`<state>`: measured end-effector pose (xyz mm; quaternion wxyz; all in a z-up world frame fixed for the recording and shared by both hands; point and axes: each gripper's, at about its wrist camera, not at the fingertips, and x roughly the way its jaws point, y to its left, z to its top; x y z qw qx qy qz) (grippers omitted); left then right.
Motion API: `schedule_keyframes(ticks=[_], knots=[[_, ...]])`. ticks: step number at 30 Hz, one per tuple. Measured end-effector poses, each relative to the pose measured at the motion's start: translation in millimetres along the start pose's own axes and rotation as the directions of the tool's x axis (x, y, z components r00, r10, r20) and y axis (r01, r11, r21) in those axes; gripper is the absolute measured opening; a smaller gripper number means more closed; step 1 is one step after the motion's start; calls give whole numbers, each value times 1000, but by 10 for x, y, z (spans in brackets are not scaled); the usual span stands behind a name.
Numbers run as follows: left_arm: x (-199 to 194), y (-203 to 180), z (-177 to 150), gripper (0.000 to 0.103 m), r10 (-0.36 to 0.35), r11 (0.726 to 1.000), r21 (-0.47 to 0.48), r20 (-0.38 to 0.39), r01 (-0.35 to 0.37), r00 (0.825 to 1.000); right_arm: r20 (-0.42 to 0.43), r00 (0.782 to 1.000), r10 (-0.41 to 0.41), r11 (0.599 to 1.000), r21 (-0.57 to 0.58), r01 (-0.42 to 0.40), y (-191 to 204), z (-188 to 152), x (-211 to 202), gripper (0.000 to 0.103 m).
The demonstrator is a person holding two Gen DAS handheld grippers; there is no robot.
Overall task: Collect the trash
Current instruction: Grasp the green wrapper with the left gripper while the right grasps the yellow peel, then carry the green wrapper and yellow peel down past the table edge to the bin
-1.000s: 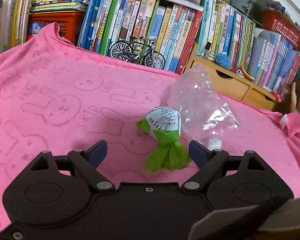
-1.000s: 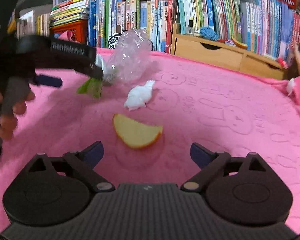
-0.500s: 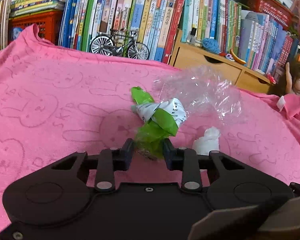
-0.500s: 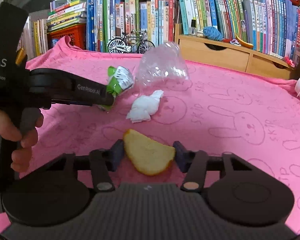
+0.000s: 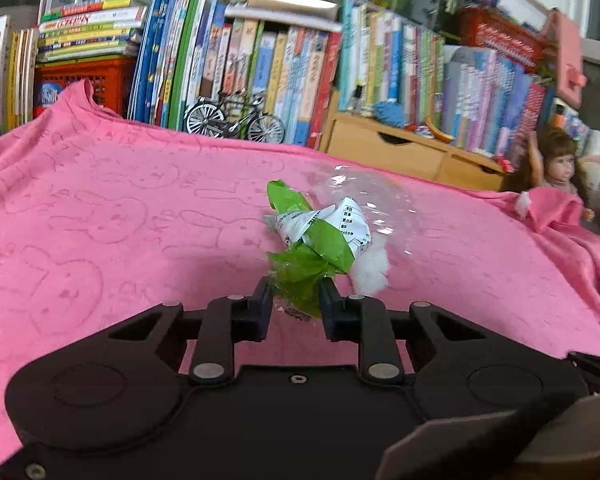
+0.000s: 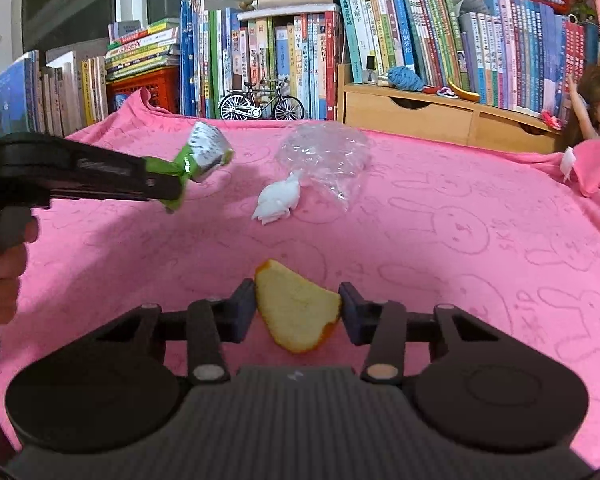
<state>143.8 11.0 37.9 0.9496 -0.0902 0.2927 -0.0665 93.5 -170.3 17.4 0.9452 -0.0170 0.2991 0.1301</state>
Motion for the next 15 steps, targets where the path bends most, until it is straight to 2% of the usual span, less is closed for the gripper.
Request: schedule_keyframes(ticks=[5, 15], knots=[[-407, -129, -242, 23, -47, 997, 59, 12, 46, 999, 19, 1000, 13, 1000, 14, -14, 4, -114, -233, 49], [-1139, -294, -707, 23, -161, 978, 129, -29, 164, 986, 57, 998, 35, 998, 43, -37, 71, -400, -674, 49]])
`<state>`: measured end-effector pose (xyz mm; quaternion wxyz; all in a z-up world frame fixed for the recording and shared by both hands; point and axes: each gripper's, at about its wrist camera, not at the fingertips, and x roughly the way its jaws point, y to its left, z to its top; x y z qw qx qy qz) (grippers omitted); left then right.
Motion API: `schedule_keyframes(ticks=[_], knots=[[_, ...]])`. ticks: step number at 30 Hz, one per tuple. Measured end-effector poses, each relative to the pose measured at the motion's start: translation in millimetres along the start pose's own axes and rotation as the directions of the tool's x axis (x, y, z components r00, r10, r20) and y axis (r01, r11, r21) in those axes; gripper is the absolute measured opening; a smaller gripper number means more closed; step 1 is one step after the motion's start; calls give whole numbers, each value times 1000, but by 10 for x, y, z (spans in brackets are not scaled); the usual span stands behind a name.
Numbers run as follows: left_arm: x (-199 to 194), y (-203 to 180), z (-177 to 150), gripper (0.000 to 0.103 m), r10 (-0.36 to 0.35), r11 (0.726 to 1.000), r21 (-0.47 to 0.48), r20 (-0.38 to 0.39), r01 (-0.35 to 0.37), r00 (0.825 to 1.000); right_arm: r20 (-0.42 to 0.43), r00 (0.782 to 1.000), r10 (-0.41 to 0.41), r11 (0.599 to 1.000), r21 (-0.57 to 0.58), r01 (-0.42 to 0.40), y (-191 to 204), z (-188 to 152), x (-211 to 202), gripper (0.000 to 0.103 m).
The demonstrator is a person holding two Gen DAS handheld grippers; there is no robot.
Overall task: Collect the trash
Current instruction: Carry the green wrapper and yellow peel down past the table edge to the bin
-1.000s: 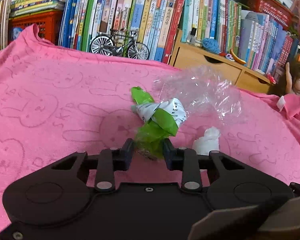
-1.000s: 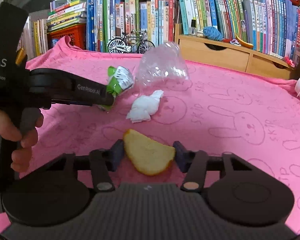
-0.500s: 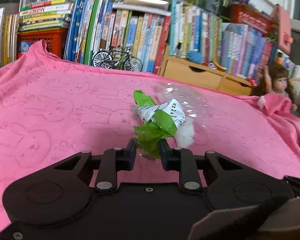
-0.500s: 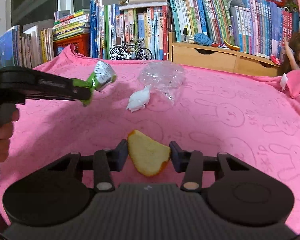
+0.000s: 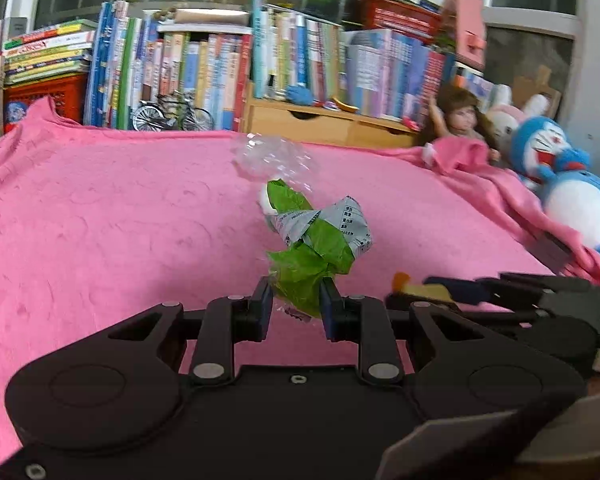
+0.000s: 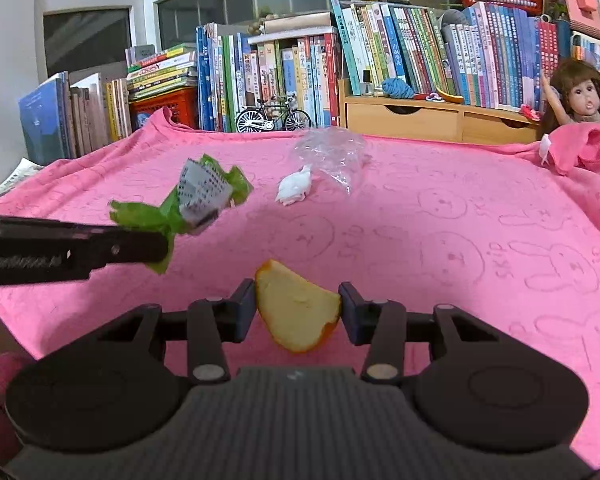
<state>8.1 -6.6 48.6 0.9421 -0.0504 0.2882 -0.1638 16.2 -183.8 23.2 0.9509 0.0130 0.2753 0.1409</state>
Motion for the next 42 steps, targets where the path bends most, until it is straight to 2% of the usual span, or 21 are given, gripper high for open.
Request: schedule_keyframes(ticks=[5, 10, 18, 22, 26, 35, 39, 42], knots=[[-253, -67, -227, 23, -75, 997, -22, -51, 74, 996, -2, 1000, 6, 1000, 6, -6, 49, -156, -235, 49], [-463, -160, -431, 23, -116, 993, -10, -98, 116, 988, 2, 1000, -4, 1000, -13, 4, 131, -339, -484, 49], [-697, -255, -616, 24, -178, 979, 67, -179, 192, 968, -29, 1000, -12, 1000, 10, 12, 163, -627, -779, 49], [-723, -294, -713, 24, -180, 975, 90, -217, 204, 959, -57, 998, -21, 1000, 10, 22, 162, -764, -875, 49], [-679, -342, -823, 25, -153, 973, 126, -272, 192, 950, -103, 994, -30, 999, 6, 31, 171, -898, -888, 49], [-626, -481, -1097, 25, -130, 958, 187, -395, 218, 909, -179, 984, -26, 999, 24, 31, 176, -1164, -847, 49], [-461, -485, -1282, 24, -121, 964, 151, -478, 217, 870, -212, 977, -19, 999, 33, 27, 194, -1264, -798, 49], [-357, -507, -1417, 24, -112, 964, 151, -517, 220, 849, -239, 971, -20, 999, 35, 29, 218, -1356, -753, 49]])
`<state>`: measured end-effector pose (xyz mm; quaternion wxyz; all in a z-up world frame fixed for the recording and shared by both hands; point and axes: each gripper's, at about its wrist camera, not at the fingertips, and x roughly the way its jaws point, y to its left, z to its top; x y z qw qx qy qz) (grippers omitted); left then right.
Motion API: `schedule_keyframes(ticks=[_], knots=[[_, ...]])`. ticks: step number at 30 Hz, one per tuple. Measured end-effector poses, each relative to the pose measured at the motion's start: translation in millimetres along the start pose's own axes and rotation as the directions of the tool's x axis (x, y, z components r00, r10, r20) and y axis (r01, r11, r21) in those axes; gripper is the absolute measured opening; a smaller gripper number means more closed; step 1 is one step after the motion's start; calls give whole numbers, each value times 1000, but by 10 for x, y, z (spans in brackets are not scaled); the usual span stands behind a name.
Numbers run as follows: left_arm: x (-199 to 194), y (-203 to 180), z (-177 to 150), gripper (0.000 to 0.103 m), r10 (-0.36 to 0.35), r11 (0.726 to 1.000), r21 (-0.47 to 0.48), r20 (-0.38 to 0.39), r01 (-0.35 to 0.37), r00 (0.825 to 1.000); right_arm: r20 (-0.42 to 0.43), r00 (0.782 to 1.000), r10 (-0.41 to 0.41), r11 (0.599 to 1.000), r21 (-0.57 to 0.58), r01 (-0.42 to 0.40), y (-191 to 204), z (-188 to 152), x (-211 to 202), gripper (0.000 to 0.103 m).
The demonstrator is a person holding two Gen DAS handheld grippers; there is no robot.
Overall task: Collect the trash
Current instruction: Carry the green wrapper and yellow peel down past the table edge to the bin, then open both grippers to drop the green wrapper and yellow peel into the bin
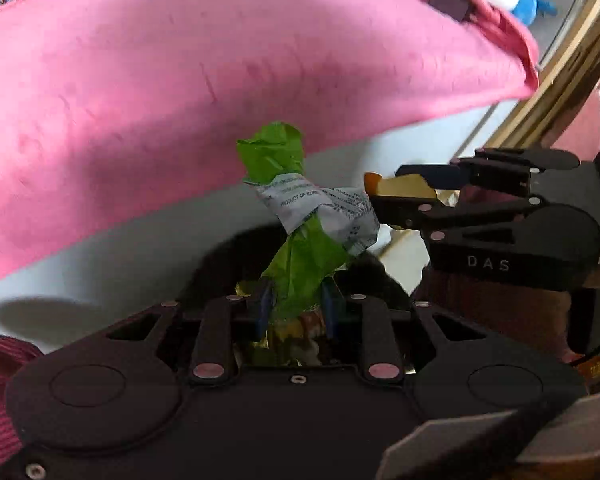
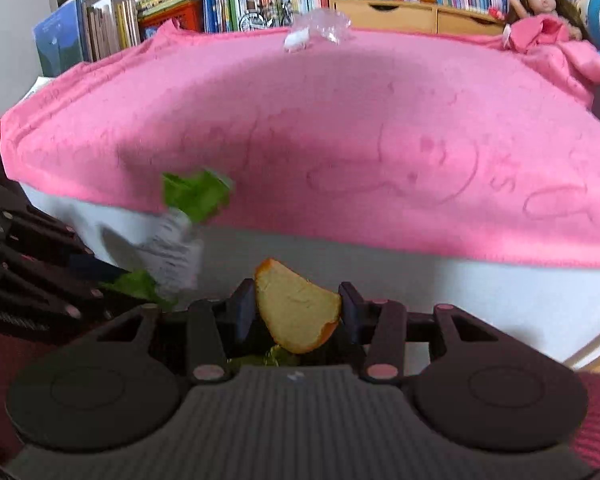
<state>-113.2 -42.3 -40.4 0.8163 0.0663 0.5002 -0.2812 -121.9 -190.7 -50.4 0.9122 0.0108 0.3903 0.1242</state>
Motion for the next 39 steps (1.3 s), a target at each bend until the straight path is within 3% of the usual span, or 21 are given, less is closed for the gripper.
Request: schedule_keyframes(ticks=[16, 32, 39], knots=[[532, -4, -163, 24, 34, 999, 2, -175, -34, 984, -111, 994, -11, 1000, 13, 12, 73, -257, 243, 50], [559, -69, -143, 25, 57, 998, 8, -189, -56, 980, -134, 991, -8, 1000, 4, 9, 143, -259, 334, 58], [535, -38, -145, 35, 60, 998, 0, -184, -61, 981, -133, 991, -4, 1000, 12, 5, 124, -256, 320, 67]])
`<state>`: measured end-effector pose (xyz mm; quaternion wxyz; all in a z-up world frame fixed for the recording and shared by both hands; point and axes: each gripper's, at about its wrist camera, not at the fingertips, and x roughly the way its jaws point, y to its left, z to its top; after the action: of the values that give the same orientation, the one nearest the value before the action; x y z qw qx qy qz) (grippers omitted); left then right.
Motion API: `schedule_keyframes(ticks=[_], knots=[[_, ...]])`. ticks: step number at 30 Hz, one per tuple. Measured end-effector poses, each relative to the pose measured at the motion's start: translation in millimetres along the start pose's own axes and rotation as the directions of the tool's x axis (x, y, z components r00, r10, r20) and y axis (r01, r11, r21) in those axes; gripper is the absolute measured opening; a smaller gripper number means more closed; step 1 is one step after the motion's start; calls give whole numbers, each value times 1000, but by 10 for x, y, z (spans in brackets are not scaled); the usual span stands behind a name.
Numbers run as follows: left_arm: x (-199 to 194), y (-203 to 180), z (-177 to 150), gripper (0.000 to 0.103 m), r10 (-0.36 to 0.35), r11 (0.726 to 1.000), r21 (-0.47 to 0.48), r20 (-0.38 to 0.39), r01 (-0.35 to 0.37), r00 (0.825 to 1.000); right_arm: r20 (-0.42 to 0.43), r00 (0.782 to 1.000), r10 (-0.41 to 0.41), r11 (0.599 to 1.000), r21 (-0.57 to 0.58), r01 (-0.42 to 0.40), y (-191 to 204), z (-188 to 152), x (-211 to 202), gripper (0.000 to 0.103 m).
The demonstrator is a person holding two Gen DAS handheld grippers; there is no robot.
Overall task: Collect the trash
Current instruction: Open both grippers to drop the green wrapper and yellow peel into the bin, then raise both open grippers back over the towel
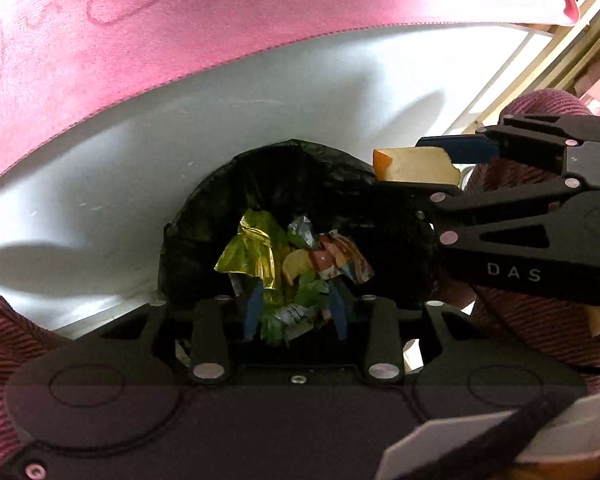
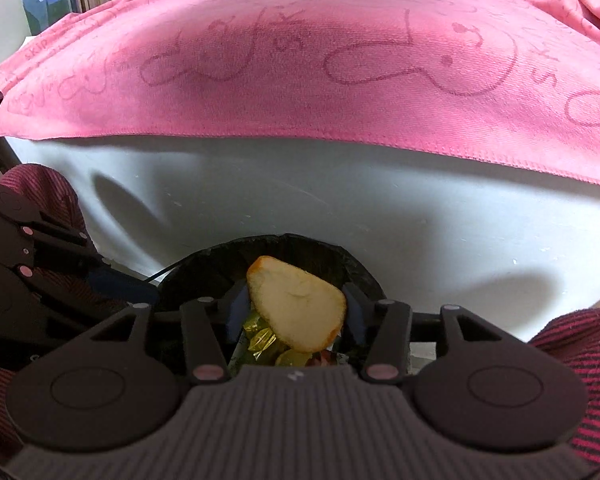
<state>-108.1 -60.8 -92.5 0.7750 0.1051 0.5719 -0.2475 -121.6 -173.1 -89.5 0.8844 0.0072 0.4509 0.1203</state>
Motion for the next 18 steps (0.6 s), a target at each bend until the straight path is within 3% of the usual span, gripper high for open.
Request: schedule_keyframes(ticks=[8, 13, 18], knots=[[-35, -12, 1, 42, 12, 1000, -1, 9, -12, 1000, 14, 1000, 12, 1000, 13, -12, -57, 15, -76, 76], [-84, -17, 12, 43, 20, 1000, 10, 27, -20, 999, 35, 999, 37, 999, 9, -37, -76, 46, -159, 77], [-463, -8, 178, 44, -29, 998, 51, 95, 24, 995, 136, 986, 99, 995, 20, -102, -211, 309, -466, 79]])
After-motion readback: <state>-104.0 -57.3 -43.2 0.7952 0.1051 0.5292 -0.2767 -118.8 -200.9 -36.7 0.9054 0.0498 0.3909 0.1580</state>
